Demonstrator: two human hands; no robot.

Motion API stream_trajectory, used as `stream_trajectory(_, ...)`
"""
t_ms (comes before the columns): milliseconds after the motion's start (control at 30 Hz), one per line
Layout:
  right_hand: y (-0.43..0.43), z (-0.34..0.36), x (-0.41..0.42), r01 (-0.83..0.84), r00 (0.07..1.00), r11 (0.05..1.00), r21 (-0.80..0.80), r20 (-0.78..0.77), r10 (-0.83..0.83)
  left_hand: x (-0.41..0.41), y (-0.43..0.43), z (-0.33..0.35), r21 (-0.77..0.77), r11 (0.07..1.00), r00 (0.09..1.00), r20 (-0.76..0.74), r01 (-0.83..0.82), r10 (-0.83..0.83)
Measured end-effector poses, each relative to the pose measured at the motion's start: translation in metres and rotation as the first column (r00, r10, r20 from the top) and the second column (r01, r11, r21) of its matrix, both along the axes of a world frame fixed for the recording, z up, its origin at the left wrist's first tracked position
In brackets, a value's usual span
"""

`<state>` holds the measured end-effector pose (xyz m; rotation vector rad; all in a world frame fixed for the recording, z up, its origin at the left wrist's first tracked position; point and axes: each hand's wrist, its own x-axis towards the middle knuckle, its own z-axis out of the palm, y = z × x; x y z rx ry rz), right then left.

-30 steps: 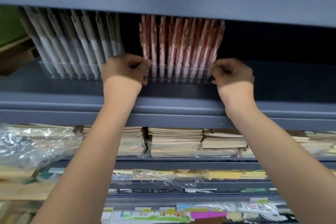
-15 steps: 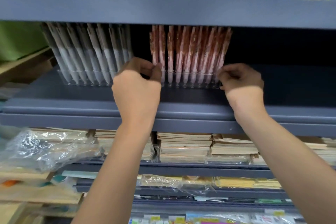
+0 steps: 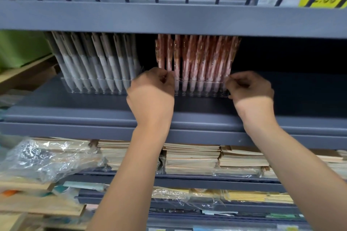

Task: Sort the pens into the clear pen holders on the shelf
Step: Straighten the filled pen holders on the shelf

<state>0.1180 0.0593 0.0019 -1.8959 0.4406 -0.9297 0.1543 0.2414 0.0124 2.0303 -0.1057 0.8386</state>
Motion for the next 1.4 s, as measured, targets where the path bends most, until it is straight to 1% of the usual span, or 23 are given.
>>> stream_trajectory(400,0.002,0.001,-0.002,0.009,1.0,1.0,-0.001,-0.005,-0.009,0.006,-0.002,0.0,0.044,0.999,0.994,-0.106,0.014,-0.009)
stream_trajectory(733,0.003,0.001,-0.004,-0.004,1.0,1.0,0.001,0.005,0.004,0.003,-0.003,0.002,0.093,0.996,0.993,-0.116,-0.013,0.024)
stream_trajectory(867,0.004,0.001,-0.005,-0.006,1.0,1.0,-0.008,0.005,0.006,0.003,-0.002,0.001,0.106,0.994,0.994,-0.104,-0.02,0.032)
stream_trajectory(1000,0.004,0.001,-0.005,-0.004,1.0,1.0,-0.005,0.007,0.004,0.002,0.0,0.001,0.085,0.996,0.996,-0.092,-0.001,0.009)
stream_trajectory(1100,0.005,0.001,-0.006,-0.003,1.0,1.0,0.001,0.004,0.003,0.0,0.001,-0.001,0.058,0.998,0.999,-0.048,0.014,-0.011)
stream_trajectory(1267,0.006,0.002,-0.006,-0.008,1.0,1.0,0.018,0.005,0.007,-0.005,0.001,-0.004,0.013,1.0,0.999,0.028,-0.018,0.017)
stream_trajectory(1400,0.005,0.003,-0.006,-0.005,1.0,1.0,0.018,-0.006,0.005,-0.008,-0.002,-0.001,-0.029,0.998,0.996,0.071,0.048,-0.046)
